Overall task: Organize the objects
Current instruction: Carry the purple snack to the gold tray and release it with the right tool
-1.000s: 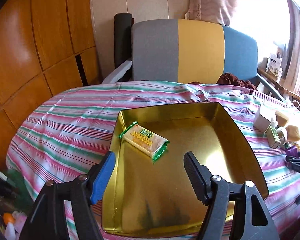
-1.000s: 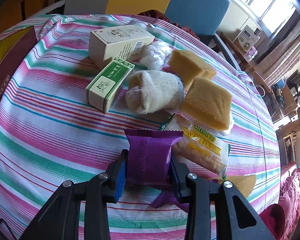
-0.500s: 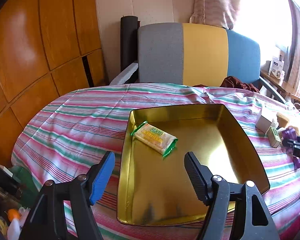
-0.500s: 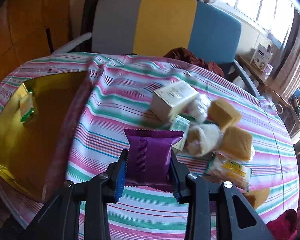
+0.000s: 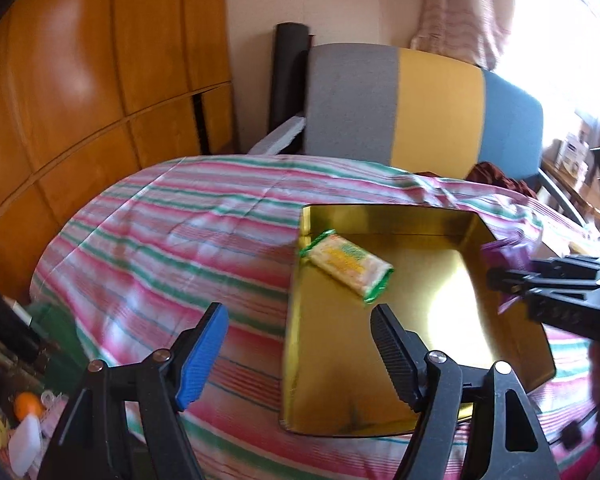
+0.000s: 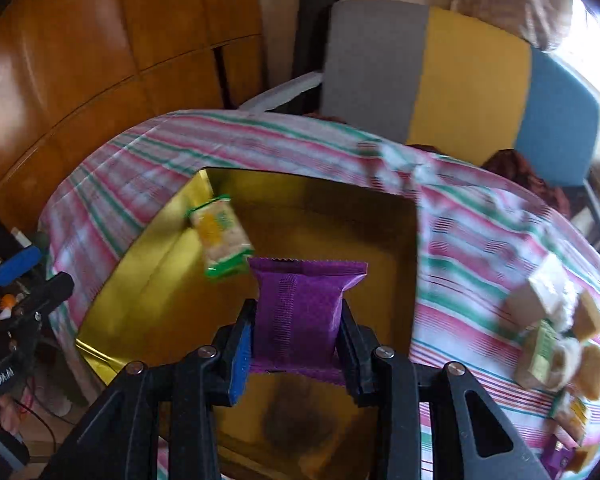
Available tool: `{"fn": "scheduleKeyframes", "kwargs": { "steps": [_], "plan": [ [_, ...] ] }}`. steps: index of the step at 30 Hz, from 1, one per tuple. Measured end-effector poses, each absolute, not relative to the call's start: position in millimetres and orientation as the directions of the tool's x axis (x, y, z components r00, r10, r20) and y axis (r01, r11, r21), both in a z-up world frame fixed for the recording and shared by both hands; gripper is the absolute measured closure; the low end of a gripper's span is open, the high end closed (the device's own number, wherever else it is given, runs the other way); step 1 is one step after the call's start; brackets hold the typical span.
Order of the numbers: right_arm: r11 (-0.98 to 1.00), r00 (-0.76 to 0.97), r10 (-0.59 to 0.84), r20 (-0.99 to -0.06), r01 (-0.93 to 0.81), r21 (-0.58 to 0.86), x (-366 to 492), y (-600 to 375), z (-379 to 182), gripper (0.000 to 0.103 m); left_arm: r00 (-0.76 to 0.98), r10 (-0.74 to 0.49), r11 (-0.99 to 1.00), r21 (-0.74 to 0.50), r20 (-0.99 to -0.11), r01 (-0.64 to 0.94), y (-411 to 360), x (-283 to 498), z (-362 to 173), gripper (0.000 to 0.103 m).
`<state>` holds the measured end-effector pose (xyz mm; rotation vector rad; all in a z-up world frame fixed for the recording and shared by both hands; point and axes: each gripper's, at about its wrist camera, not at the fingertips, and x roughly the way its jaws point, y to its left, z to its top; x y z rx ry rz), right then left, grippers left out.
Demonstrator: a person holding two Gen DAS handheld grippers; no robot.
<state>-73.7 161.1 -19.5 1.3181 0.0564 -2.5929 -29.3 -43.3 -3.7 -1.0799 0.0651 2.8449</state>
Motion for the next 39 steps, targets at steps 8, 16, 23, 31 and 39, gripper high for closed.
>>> {"fn": "scheduleKeyframes", "kwargs": {
  "steps": [8, 16, 23, 31, 39],
  "plan": [
    [-0.961, -0.494, -0.207, -0.844, 0.264, 0.081, -114, 79, -62, 0.064, -0.718, -0.014, -0.999, -0.012, -0.696, 0.031, -98, -30, -21, 0.028],
    [-0.957, -0.557, -0.160, -0.815, 0.289, -0.009, -110, 46, -51, 0.058, -0.678, -0.075, -0.991, -0.019, -0.732, 0.129, -130, -32, -42, 0.028],
    [-0.964, -0.667, -0.162, -0.727, 0.265, -0.030, -75, 49, -2, 0.057, -0.680, -0.076, -0.990, -0.025, -0.729, 0.136, -129, -33, -41, 0.028],
    [-0.964, -0.755, -0.127, -0.643, 0.246, -0.098, -43, 46, 32, 0.057, -0.687, -0.057, -0.994, -0.022, -0.724, 0.106, -116, -30, -36, 0.028],
    [-0.975, -0.787, -0.114, -0.607, 0.207, -0.085, -15, 69, 52, 0.057, -0.701, -0.039, -0.998, -0.005, -0.713, 0.060, -93, -25, -27, 0.028]
  ]
}}
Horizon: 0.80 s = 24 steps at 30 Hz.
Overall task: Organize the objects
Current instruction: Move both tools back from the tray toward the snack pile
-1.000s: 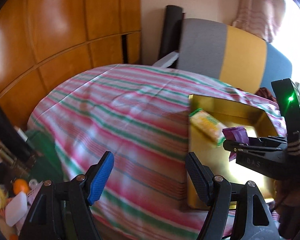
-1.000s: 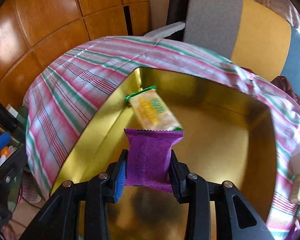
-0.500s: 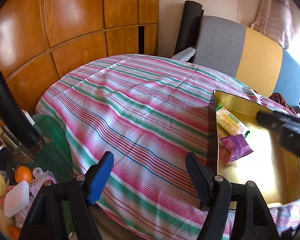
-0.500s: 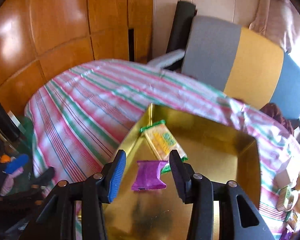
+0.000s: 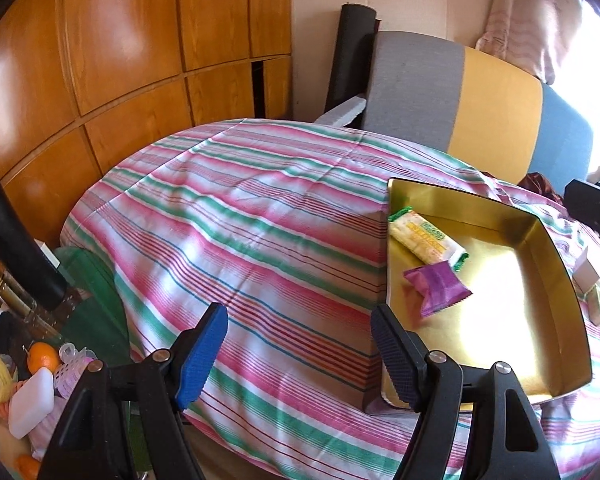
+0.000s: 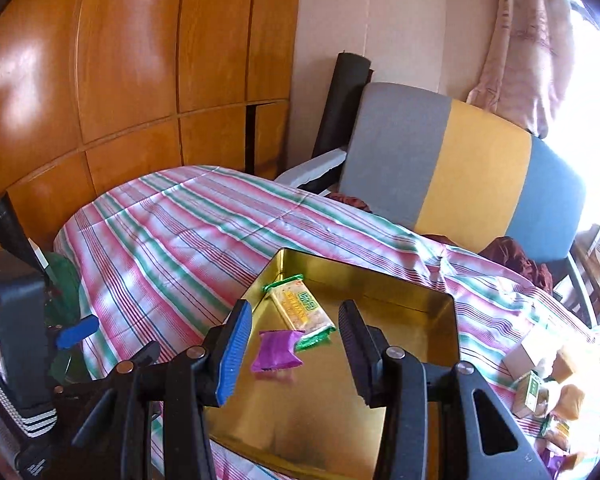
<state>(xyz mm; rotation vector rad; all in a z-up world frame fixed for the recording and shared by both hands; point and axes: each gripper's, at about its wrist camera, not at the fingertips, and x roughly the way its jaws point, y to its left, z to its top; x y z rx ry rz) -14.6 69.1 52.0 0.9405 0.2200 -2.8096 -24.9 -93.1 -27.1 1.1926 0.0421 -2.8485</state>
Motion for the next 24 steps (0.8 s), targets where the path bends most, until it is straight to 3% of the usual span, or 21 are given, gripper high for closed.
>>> {"fn": "scheduleKeyframes", "kwargs": {
  "steps": [24],
  "plan": [
    [-0.999, -0.840, -0.027, -0.542, 0.048, -0.025, 17, 153, 69, 0.057, -0.726, 0.005, -0.993, 0.079, -0.687, -0.082, -19, -12, -8, 0.028]
  ]
}}
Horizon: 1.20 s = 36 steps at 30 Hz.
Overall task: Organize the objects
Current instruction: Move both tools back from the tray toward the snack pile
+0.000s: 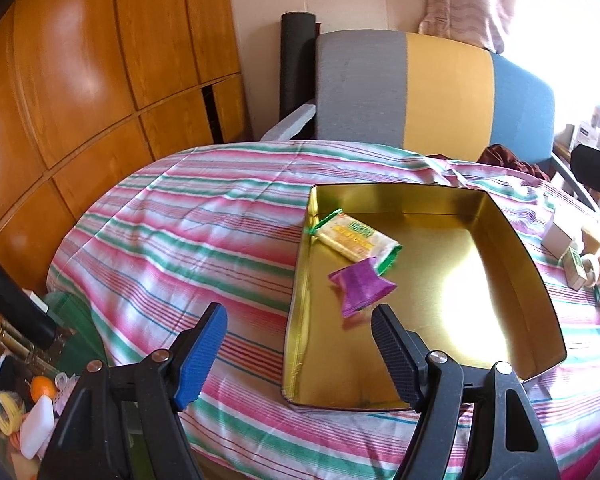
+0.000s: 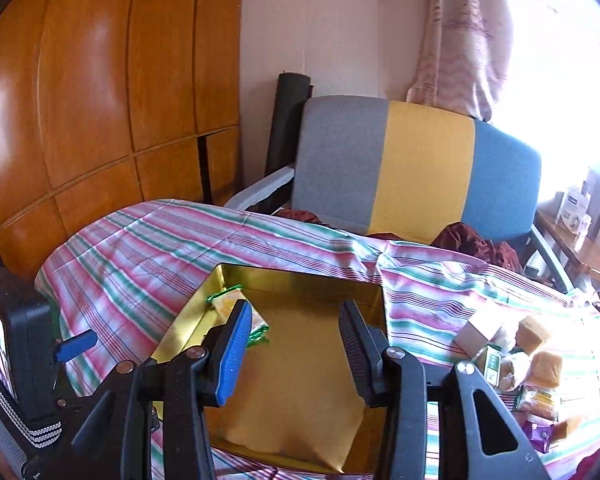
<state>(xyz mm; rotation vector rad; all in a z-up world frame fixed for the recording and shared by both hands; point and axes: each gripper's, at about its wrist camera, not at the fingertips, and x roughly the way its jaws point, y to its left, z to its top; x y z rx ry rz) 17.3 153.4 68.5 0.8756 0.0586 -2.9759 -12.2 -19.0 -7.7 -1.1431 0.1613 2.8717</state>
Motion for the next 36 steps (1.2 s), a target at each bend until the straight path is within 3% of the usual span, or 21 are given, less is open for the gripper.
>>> {"fn": "scheduleKeyframes", "kwargs": {
  "steps": [14, 21, 23, 33, 36],
  "plan": [
    [-0.998, -0.840, 0.050, -0.540, -0.057, -0.004, 26, 208, 67, 0.057, -0.738, 0.053, -0.975, 0.125, -0.673, -0.184, 35, -12, 2, 0.027],
    [-0.989, -0.799, 0.134, -0.587, -0.141, -0.035, 30, 260, 47, 0.055, -0.741, 0.132, -0.948, 0.134, -0.658, -0.288, 74, -11, 10, 0.027],
    [-0.981, -0.768, 0.174, -0.616, -0.187, -0.044, 31, 286, 38, 0.049, -0.737, 0.168, -0.936, 0.130, -0.655, -0.328, 89, -11, 12, 0.027],
    [-0.836, -0.590, 0.458, -0.664, -0.540, -0.097, 58, 446, 6, 0.049, -0.687, 0.299, -0.848, 0.146, -0.662, -0.509, 165, -2, 11, 0.027],
    [-0.765, -0.558, 0.506, -0.657, -0.643, -0.043, 75, 485, -4, 0.049, -0.668, 0.332, -0.820, 0.146, -0.666, -0.553, 189, 0, 8, 0.027]
  ]
}}
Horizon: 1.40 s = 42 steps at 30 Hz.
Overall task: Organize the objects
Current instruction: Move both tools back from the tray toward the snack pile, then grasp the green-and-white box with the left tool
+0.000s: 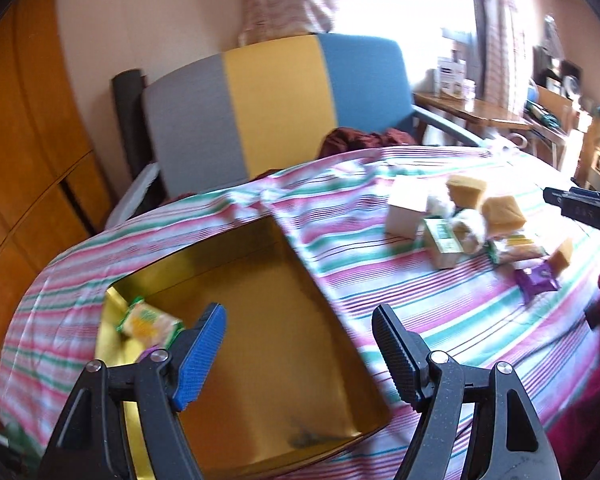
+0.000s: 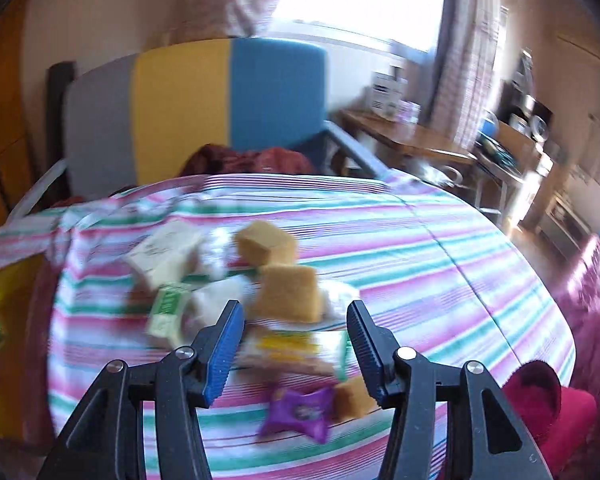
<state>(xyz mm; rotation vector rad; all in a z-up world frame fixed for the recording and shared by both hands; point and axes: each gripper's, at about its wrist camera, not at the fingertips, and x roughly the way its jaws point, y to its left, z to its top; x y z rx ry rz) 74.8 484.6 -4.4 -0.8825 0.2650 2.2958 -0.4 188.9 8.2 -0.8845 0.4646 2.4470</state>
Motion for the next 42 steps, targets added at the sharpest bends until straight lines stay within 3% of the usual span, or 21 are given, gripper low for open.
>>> {"fn": "scheduleKeyframes", "kwargs": {
  "steps": [5, 9, 26, 32, 34, 35, 42],
  "plan": [
    [-0.646, -0.553, 0.468, -0.689, -0.746, 0.160, 106, 528, -11, 0.049, -0.610, 0.376, -0.764, 0.139, -0.697, -0.630, 231, -2, -2, 0.027],
    [-0.617, -0.563, 0.436, -0.702, -0.755, 0.222, 115, 534, -13, 0.048, -0.550, 0.411, -0.743, 0.082, -0.727, -0.665, 261, -11, -9, 0.027],
    [-0.538, -0.579, 0.380, -0.722, -0.773, 0.336, 123, 557, -25, 0.048, -0.398, 0.402, -0.701, 0.002, -0.825, -0.713, 376, -61, -67, 0.028],
    [-0.461, -0.578, 0.358, -0.733, -0.792, 0.400, 133, 573, -34, 0.048, -0.407, 0.366, -0.696, 0.044, -0.837, -0.717, 403, -74, -82, 0.029],
    [-0.439, -0.575, 0.356, -0.737, -0.799, 0.412, 135, 576, -37, 0.048, -0.380, 0.362, -0.695, 0.025, -0.851, -0.718, 407, -82, -93, 0.043],
    [-0.430, -0.573, 0.354, -0.739, -0.802, 0.415, 136, 578, -38, 0.048, -0.360, 0.358, -0.696, 0.011, -0.862, -0.718, 407, -85, -98, 0.069],
    [-0.373, -0.543, 0.291, -0.788, -0.823, 0.429, 134, 587, -57, 0.046, -0.357, 0.382, -0.694, -0.010, -0.852, -0.720, 381, -71, -109, 0.072]
  ]
}}
